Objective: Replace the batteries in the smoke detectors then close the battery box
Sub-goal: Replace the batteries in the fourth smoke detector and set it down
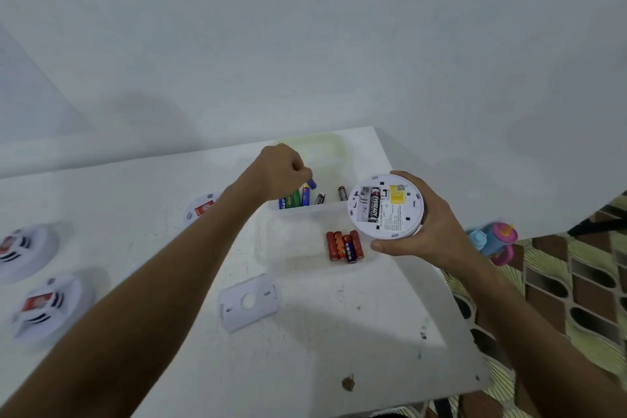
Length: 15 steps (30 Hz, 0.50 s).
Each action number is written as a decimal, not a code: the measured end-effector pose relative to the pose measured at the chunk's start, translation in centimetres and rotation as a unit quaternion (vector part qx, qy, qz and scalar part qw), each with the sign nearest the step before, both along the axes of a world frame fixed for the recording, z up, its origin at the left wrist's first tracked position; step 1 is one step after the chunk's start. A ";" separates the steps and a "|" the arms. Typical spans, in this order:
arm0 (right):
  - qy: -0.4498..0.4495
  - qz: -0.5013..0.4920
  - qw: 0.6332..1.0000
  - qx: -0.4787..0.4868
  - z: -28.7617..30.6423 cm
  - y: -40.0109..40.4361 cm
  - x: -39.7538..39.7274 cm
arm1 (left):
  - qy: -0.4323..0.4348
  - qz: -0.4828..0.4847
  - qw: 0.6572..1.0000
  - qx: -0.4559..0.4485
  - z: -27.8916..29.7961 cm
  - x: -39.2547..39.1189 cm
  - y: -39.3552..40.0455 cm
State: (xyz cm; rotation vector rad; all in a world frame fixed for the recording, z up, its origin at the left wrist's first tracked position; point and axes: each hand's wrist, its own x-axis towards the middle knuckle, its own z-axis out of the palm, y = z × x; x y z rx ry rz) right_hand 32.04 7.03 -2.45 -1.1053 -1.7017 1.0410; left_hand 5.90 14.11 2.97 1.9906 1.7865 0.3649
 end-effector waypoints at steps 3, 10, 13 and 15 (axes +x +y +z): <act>-0.005 0.004 1.000 0.001 -0.2 0.3 0.3 | 0.077 -0.026 0.994 -0.071 -1.3 0.6 1.9; -0.003 0.011 1.000 -0.006 -0.6 0.2 0.3 | 0.166 -0.043 0.983 -0.072 -3.3 1.2 3.9; -0.003 0.019 1.000 -0.005 -0.6 0.0 0.2 | 0.172 -0.035 0.983 -0.049 -3.9 0.8 3.5; 0.002 0.022 1.000 -0.004 -0.6 0.0 0.0 | 0.141 -0.026 0.989 -0.034 -3.5 0.5 2.8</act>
